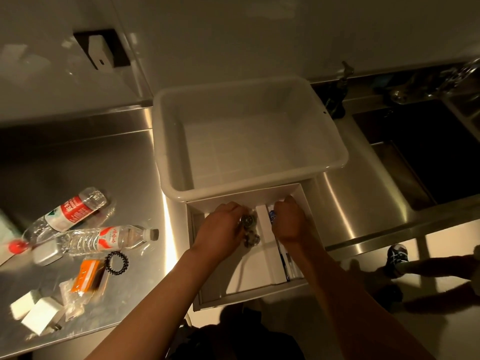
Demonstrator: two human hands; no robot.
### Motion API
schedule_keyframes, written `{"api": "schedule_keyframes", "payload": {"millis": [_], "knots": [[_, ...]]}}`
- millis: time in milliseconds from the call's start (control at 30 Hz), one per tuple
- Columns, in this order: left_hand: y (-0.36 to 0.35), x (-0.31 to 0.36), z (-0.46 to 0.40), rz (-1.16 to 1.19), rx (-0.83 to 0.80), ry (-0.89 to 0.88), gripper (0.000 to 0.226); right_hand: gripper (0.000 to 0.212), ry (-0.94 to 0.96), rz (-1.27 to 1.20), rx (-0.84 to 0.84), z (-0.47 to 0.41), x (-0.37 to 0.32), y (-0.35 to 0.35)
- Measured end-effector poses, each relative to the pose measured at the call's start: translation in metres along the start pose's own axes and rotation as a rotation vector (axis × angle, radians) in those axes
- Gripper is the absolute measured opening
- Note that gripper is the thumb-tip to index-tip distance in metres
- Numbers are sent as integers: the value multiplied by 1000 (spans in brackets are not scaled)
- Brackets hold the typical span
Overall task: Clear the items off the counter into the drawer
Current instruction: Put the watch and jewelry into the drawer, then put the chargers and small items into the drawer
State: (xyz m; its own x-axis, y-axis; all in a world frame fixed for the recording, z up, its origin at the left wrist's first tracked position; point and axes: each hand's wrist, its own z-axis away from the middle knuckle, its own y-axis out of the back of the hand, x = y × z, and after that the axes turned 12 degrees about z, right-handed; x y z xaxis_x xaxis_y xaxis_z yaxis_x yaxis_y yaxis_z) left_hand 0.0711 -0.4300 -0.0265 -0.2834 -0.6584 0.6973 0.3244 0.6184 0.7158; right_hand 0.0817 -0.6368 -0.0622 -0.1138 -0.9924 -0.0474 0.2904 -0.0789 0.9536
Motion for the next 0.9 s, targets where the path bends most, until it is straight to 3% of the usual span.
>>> {"api": "schedule_keyframes", "payload": {"millis": [167,500,700,900], "knots": [[14,7,0,-19,50,-54,40,24,46,-140,136,19,-10,21],[68,-1,18,-73,183,-46,36,44,134,-155,269,45,-66,78],[117,-44,63,-105,303,55,31,45,276,-131,342,49,-156,101],[165,-107,131,-113,377,214,31,47,444,-107,277,63,-259,91]]}}
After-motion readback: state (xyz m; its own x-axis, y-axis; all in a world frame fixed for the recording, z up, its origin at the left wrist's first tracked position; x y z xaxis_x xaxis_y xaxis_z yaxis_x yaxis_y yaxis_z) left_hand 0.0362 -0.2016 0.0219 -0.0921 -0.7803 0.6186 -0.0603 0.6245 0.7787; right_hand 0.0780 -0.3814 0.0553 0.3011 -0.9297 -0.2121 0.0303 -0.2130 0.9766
